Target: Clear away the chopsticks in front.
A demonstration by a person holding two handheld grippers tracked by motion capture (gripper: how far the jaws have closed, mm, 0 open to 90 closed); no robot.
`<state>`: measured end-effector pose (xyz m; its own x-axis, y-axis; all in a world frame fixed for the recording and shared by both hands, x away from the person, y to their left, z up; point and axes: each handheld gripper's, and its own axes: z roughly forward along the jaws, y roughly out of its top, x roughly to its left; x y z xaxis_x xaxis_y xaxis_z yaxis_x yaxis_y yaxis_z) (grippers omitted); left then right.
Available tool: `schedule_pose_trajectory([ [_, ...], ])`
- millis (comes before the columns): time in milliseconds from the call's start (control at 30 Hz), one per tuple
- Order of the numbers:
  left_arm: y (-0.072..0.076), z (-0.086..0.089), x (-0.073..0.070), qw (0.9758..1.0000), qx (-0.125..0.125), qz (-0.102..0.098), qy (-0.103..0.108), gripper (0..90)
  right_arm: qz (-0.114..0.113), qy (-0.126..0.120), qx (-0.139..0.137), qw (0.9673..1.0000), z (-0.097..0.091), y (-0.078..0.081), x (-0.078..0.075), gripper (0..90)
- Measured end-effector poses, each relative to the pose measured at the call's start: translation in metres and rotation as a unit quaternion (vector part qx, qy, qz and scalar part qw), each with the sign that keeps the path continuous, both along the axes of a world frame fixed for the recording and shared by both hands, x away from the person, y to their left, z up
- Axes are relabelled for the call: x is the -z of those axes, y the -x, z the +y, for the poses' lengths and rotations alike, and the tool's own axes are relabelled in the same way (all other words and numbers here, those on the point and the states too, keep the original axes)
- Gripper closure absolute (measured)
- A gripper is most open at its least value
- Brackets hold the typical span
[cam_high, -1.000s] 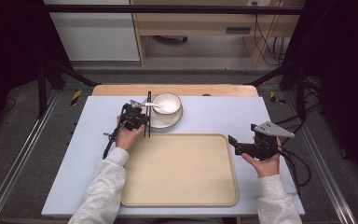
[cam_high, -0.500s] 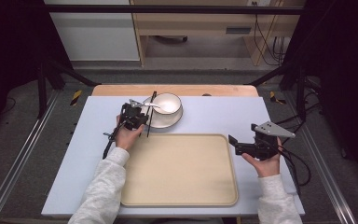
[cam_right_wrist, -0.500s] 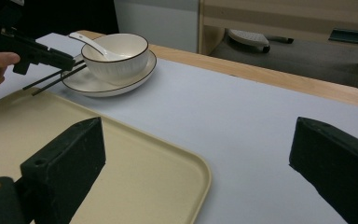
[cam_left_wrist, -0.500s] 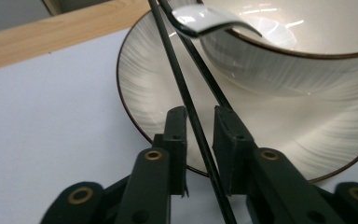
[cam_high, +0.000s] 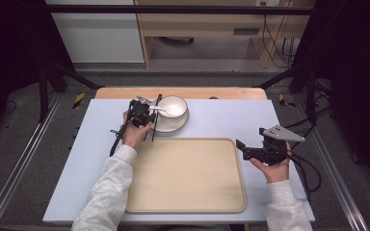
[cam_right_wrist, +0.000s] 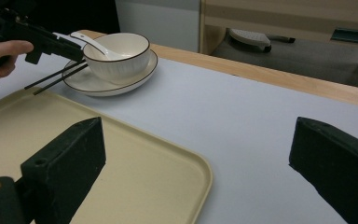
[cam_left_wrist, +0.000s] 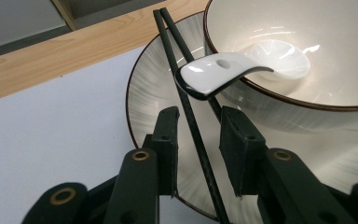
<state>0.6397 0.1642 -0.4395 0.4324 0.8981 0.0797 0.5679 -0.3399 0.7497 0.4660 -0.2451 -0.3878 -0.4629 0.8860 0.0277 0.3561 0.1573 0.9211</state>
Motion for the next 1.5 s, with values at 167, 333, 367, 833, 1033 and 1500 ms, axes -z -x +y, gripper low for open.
schedule_pose_trajectory([
  [167, -0.003, -0.001, 0.007, 0.9999, -0.003, 0.01, -0.005, 72.5, -0.001, -0.002, 0.001, 1.0, -0.001, 0.0, -0.001, 4.1],
  [333, -0.005, -0.002, 0.013, 0.9998, -0.004, 0.021, -0.005, 75.8, 0.0, 0.0, 0.0, 1.0, -0.001, 0.0, 0.0, 4.1],
  [367, -0.005, -0.002, 0.014, 0.9997, -0.003, 0.022, -0.006, 76.6, 0.0, 0.0, 0.001, 1.0, -0.001, 0.0, 0.0, 4.0],
  [833, -0.005, -0.001, 0.015, 0.9995, -0.024, 0.021, -0.002, 85.4, 0.0, 0.0, 0.0, 1.0, -0.001, 0.0, 0.0, 4.0],
  [1033, 0.0, 0.004, 0.009, 0.9994, -0.032, 0.01, 0.01, 85.6, 0.0, 0.0, 0.0, 1.0, -0.001, 0.0, -0.001, 4.1],
  [1500, 0.033, 0.035, -0.004, 0.9971, -0.07, -0.007, 0.028, 85.6, -0.003, 0.0, 0.003, 1.0, -0.003, 0.001, -0.002, 3.2],
])
